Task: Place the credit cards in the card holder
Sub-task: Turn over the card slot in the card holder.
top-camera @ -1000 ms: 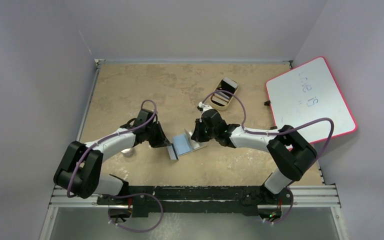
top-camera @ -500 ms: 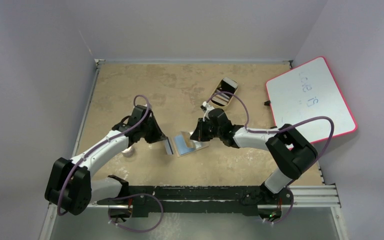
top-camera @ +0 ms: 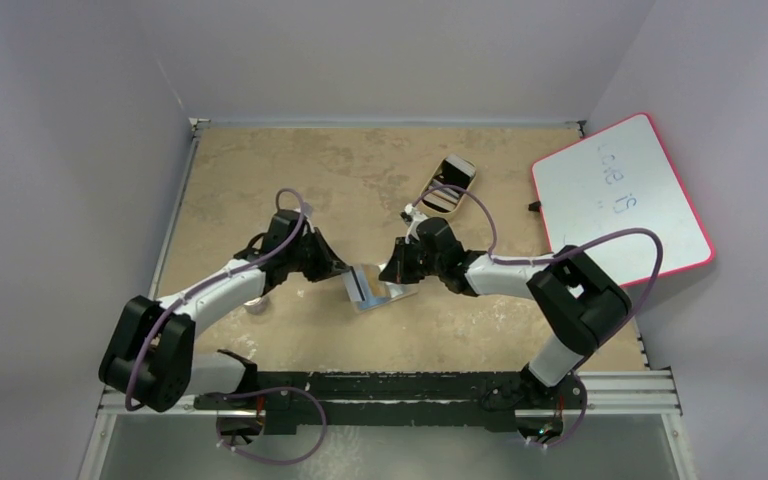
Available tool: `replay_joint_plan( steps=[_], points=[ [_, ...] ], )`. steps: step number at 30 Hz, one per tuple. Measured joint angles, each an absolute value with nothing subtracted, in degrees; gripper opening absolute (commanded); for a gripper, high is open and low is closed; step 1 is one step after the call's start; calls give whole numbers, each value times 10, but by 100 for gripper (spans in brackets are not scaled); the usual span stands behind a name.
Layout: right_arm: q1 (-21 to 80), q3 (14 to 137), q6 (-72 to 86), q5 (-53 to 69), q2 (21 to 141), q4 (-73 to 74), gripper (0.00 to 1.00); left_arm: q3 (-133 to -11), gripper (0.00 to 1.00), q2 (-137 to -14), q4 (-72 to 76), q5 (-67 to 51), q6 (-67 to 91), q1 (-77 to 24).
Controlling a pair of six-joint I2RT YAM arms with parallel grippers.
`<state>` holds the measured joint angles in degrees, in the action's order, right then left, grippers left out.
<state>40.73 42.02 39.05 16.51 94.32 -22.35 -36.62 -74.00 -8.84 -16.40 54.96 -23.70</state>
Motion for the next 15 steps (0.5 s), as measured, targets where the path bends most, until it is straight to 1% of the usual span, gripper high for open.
replay_joint_plan(
  steps=[2, 3, 6, 9, 13, 15],
  points=[
    [407, 420, 390, 166, 944, -226, 0, -361, 0, -750, -66, -173, 556, -237],
    [407, 420, 390, 167, 944, -226, 2, -358, 0, -754, -56, -177, 561, -237],
    [407, 420, 390, 169, 944, -225, 16, -351, 0, -763, -22, -192, 576, -237],
    [405, 422, 387, 164, 943, -211, 28, -348, 0, -771, 10, -205, 593, -237],
    [399, 423, 379, 138, 914, -157, 37, -348, 0, -781, 61, -220, 616, -239],
    [393, 423, 372, 118, 876, -126, 39, -348, 0, -790, 84, -223, 625, -244]
  ],
)
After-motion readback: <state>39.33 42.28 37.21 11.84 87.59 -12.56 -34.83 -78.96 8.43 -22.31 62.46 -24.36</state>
